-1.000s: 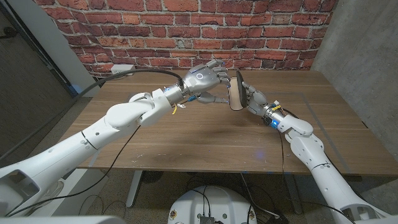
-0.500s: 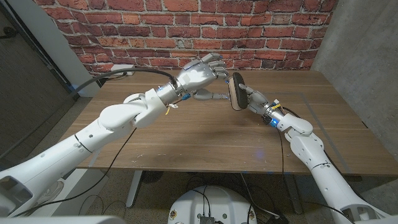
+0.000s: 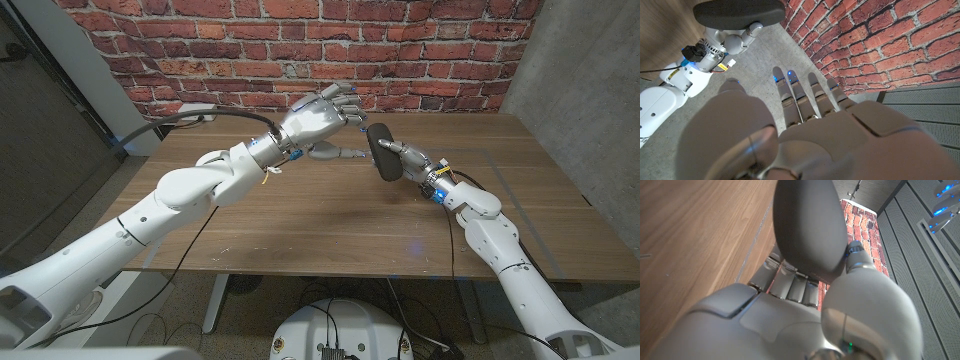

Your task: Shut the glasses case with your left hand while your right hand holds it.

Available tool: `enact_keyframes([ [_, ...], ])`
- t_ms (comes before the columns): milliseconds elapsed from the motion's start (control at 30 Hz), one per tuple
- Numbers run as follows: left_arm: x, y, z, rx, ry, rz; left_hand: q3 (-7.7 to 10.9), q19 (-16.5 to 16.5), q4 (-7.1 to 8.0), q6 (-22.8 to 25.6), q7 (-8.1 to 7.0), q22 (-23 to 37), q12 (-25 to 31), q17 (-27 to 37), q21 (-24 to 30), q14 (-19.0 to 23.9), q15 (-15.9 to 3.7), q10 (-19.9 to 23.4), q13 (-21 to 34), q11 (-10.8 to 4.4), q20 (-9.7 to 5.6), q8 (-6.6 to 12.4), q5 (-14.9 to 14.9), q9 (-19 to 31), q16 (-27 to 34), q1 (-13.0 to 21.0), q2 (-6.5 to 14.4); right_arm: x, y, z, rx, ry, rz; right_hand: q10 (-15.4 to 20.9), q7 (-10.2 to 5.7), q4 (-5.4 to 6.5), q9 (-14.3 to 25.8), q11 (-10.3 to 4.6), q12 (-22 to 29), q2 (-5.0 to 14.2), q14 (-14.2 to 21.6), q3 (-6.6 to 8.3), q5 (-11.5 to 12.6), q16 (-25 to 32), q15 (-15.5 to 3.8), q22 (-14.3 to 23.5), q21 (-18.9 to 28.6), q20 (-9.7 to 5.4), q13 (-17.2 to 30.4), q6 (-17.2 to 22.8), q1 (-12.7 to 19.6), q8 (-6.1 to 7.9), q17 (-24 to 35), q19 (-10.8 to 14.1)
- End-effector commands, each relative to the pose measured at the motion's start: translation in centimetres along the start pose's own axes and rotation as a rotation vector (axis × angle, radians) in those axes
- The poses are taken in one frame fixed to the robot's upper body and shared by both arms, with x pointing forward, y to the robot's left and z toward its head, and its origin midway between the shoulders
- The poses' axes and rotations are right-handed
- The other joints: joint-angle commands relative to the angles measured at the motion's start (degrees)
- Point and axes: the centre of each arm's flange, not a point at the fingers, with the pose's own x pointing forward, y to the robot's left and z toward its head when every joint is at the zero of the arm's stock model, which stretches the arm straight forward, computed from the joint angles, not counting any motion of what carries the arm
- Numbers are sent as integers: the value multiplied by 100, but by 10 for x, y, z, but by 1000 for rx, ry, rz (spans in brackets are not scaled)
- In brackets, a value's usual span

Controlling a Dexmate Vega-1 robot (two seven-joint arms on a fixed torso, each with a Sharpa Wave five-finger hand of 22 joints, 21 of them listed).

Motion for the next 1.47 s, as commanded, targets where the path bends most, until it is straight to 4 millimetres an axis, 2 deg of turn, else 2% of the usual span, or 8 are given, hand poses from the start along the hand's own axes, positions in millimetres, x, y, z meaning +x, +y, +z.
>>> enact_keyframes([
  [33,-2,-1,-2,-7,-1,9,-27,-8,-15,67,-3,10,18,2,5,69,-701,53,14,-3,-10,35,40,14,36,13,41,0,1,5,-23,-17,-36,367,-85,62,83,-71,148,141,508,-71,-27,262,-294,153,311,-710,123,338,357,87,231,97],
  [100,-3,-1,-2,-5,1,13,-29,-5,-17,68,-3,10,18,-2,6,72,-701,60,13,0,-12,34,43,14,38,13,43,0,1,5,-20,-18,-41,472,-119,71,105,-116,193,139,550,-101,-45,311,-290,192,393,-710,163,425,408,113,287,109],
  [600,-20,-2,-9,-29,45,36,-49,10,-31,93,-2,8,16,-32,9,84,-717,77,15,-14,-28,24,75,15,40,13,64,1,4,7,-26,-22,-62,709,-153,137,181,-156,293,216,740,-200,-122,491,-284,335,723,-703,306,677,535,173,489,150],
  [1033,-54,-3,-20,-78,58,78,-65,11,-29,109,0,8,20,-54,7,96,-720,99,19,-9,-35,14,94,15,43,-1,95,-6,12,13,-37,-29,-171,776,-142,171,207,-129,319,227,786,-258,-158,539,-277,387,856,-705,366,772,547,190,559,137],
  [1200,-71,-9,-26,-101,68,85,-73,7,-28,117,-2,8,19,-62,4,99,-717,101,21,-13,-37,11,100,15,44,-8,106,-11,27,15,-50,-37,-210,791,-158,182,215,-138,324,226,798,-279,-169,553,-275,402,897,-704,386,795,545,192,581,129],
  [1467,-79,-17,-29,-131,78,58,-86,0,-22,133,13,8,15,-75,1,96,-726,99,24,1,-30,6,109,15,42,-24,127,-18,42,14,-49,-39,-233,809,-151,202,225,-131,330,216,802,-314,-184,564,-271,419,947,-702,412,813,528,189,607,107],
])
